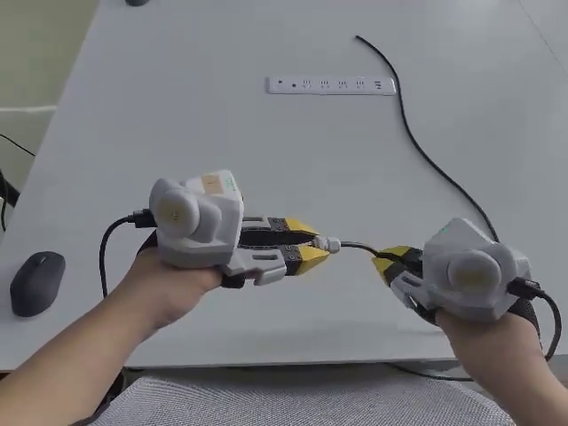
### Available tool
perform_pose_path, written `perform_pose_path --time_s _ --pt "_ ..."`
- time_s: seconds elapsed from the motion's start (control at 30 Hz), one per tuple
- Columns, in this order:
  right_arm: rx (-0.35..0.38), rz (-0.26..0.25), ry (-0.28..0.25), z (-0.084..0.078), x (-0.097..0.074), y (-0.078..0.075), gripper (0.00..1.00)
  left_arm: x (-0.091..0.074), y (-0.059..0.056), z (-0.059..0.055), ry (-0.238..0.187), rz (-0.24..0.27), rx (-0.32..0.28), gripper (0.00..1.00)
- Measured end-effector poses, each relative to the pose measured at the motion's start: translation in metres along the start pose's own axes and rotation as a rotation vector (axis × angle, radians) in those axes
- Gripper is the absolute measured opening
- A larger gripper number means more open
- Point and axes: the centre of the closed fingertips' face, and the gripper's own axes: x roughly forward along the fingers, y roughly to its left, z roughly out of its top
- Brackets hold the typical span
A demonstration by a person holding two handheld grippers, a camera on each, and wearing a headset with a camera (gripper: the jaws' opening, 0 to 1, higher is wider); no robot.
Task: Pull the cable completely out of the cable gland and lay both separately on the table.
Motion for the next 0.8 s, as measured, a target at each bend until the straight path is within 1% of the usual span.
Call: perform_pose_path --time_s 0.03,0.1,0.17,0.3,0.37,0.43,0.53,0.6,0.8 --pt "0.013 -0.003 0.001 -0.001 0.000 -0.001 0.00 0.000 0.000 0.000 0.000 0.000 0.000 0.15" --pt "0.090 -0.005 0.016 -0.010 0.002 -0.004 0.00 0.000 0.000 0.000 0.000 0.001 0.000 0.15" --pt "0.154 -0.008 0.012 -0.016 0.004 -0.007 0.00 0.001 -0.001 0.000 0.002 0.000 0.002 0.15" --pt "0.209 -0.018 0.036 -0.029 0.006 -0.011 0.00 0.001 -0.001 -0.001 0.003 -0.001 0.002 0.15" --pt "0.260 -0.029 0.046 -0.036 0.006 -0.014 0.00 0.002 -0.002 0.000 0.002 -0.003 0.002 0.15" --pt "0.293 -0.024 0.046 -0.039 0.007 -0.014 0.00 0.002 -0.003 -0.001 0.006 -0.004 0.002 0.15" --pt "0.300 -0.024 0.047 -0.041 0.007 -0.014 0.01 0.003 -0.005 -0.003 0.012 -0.007 0.005 0.15" --pt "0.289 -0.023 0.044 -0.040 0.006 -0.012 0.01 0.002 -0.005 -0.003 0.009 -0.006 0.004 0.15" --pt "0.290 -0.018 0.041 -0.040 0.006 -0.009 0.01 0.001 -0.004 -0.002 0.009 -0.003 0.004 0.15"
